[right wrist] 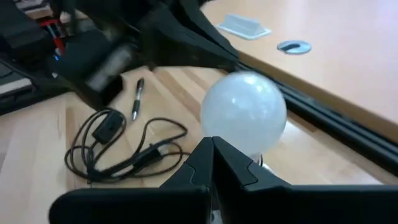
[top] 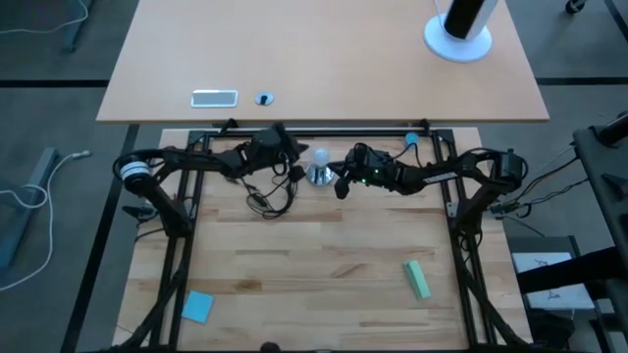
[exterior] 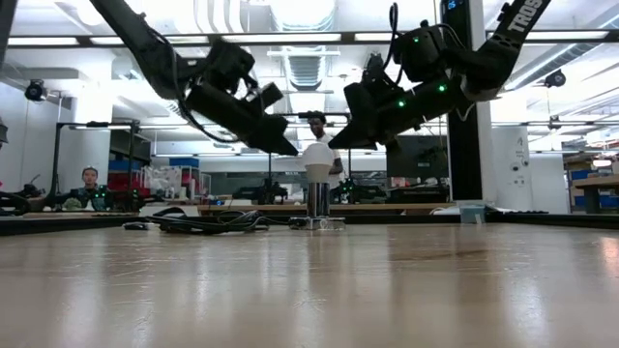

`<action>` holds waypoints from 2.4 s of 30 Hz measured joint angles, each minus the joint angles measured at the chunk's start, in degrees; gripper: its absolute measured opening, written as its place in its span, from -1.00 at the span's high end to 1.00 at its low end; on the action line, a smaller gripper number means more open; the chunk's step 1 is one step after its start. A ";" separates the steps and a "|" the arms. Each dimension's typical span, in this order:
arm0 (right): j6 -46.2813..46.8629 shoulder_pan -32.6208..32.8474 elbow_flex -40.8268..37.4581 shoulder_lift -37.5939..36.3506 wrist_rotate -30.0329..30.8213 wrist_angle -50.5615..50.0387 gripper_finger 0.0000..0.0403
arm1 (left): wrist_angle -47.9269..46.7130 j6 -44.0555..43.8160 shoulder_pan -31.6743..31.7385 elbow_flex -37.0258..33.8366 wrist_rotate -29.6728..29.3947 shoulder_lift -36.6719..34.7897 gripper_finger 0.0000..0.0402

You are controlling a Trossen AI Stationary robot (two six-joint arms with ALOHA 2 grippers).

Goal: Screw lightbulb
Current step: Remove the lightbulb from the lamp

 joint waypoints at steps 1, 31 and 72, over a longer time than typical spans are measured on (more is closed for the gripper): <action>-0.27 -0.14 0.21 0.19 0.02 -0.08 1.00 | 0.76 -0.42 0.18 0.00 0.56 0.66 1.00; -2.03 -0.83 0.55 -0.28 6.56 -5.07 1.00 | -6.65 -5.55 -2.60 0.39 7.66 3.02 1.00; -2.04 -1.49 0.44 -2.82 5.00 -9.26 1.00 | -9.55 -5.11 -2.86 0.79 1.64 0.80 1.00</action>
